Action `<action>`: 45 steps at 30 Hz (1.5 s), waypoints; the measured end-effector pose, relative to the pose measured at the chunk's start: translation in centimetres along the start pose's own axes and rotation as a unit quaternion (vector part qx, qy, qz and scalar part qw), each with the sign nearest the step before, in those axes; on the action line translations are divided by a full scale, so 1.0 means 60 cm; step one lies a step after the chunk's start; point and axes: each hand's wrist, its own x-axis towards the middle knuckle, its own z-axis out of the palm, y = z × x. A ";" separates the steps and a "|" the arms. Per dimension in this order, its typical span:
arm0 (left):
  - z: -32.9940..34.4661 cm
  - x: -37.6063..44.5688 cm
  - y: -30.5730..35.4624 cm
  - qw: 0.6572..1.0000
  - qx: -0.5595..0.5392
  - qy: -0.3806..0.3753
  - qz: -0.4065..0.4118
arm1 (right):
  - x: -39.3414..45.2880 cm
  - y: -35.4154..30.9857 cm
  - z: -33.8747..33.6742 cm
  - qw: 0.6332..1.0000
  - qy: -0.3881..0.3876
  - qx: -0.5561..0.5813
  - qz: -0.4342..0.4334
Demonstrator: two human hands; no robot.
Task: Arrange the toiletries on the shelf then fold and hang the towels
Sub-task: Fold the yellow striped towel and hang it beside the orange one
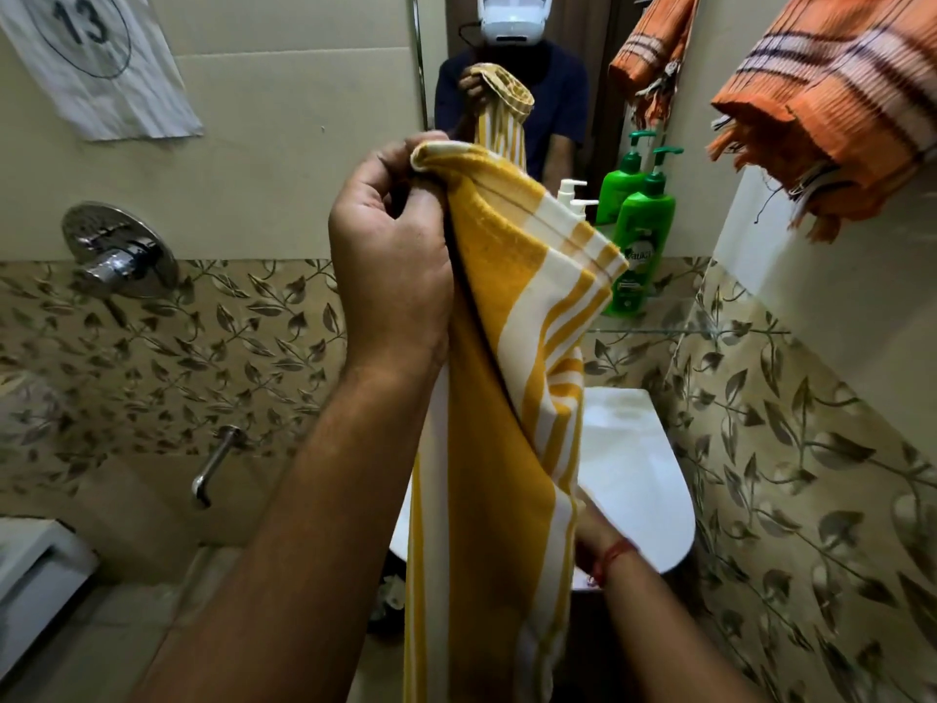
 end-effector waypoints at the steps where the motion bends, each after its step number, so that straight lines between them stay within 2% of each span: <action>1: -0.002 -0.002 -0.004 1.000 0.013 0.000 -0.008 | 0.008 -0.025 -0.005 0.999 -0.008 0.024 -0.042; 4: -0.013 -0.014 -0.029 0.999 0.039 -0.020 -0.026 | 0.010 -0.142 -0.020 0.960 -0.073 0.184 -0.200; 5: -0.015 -0.017 -0.037 0.998 0.042 -0.021 -0.038 | -0.001 -0.181 -0.020 0.946 -0.096 0.186 -0.247; 8: -0.022 -0.018 -0.061 0.997 0.051 -0.011 -0.061 | -0.036 -0.247 -0.010 0.920 -0.085 0.062 -0.379; 11: -0.025 -0.019 -0.076 0.996 0.061 -0.008 -0.061 | -0.058 -0.275 -0.003 0.887 -0.079 -0.084 -0.447; 13: -0.026 -0.020 -0.080 0.996 0.065 -0.008 -0.064 | -0.061 -0.279 -0.004 0.863 -0.076 -0.235 -0.441; 15: -0.028 -0.020 -0.079 0.995 0.075 -0.009 -0.065 | -0.056 -0.282 -0.007 0.849 -0.070 -0.367 -0.374; 18: -0.038 -0.014 -0.081 0.993 0.098 -0.010 -0.059 | -0.057 -0.298 -0.021 0.840 -0.052 -0.480 -0.248; 19: -0.043 -0.014 -0.081 0.992 0.107 -0.016 -0.059 | -0.068 -0.311 -0.030 0.834 -0.043 -0.497 -0.237; 21: -0.052 -0.020 -0.083 0.989 0.129 -0.034 -0.060 | -0.108 -0.346 -0.047 0.816 -0.028 -0.502 -0.283; 24: -0.057 -0.019 -0.087 0.987 0.145 -0.035 -0.060 | -0.158 -0.390 -0.029 0.762 -0.040 -0.506 -0.401; 26: -0.056 -0.006 -0.089 0.987 0.147 -0.016 -0.064 | -0.148 -0.399 -0.007 0.732 -0.010 -0.554 -0.397; 28: -0.057 0.004 -0.091 0.987 0.148 -0.007 -0.065 | -0.136 -0.402 -0.001 0.696 0.031 -0.622 -0.357; 29: -0.057 0.004 -0.091 0.986 0.150 -0.014 -0.064 | -0.134 -0.405 -0.003 0.704 0.036 -0.613 -0.358; 31: -0.054 0.000 -0.089 0.987 0.148 -0.032 -0.055 | -0.138 -0.412 -0.010 0.750 0.045 -0.540 -0.379; 34: -0.049 0.004 -0.097 0.987 0.136 -0.051 -0.067 | -0.130 -0.411 -0.018 0.779 0.049 -0.524 -0.341; 40: -0.052 -0.005 -0.102 0.972 0.104 -0.183 -0.102 | -0.115 -0.406 -0.052 0.785 0.094 -0.521 -0.321; 43: -0.049 -0.004 -0.105 0.968 0.125 -0.199 -0.091 | -0.109 -0.404 -0.062 0.785 0.095 -0.531 -0.306; 45: -0.046 -0.002 -0.108 0.971 0.131 -0.183 -0.081 | -0.109 -0.406 -0.068 0.802 0.077 -0.513 -0.295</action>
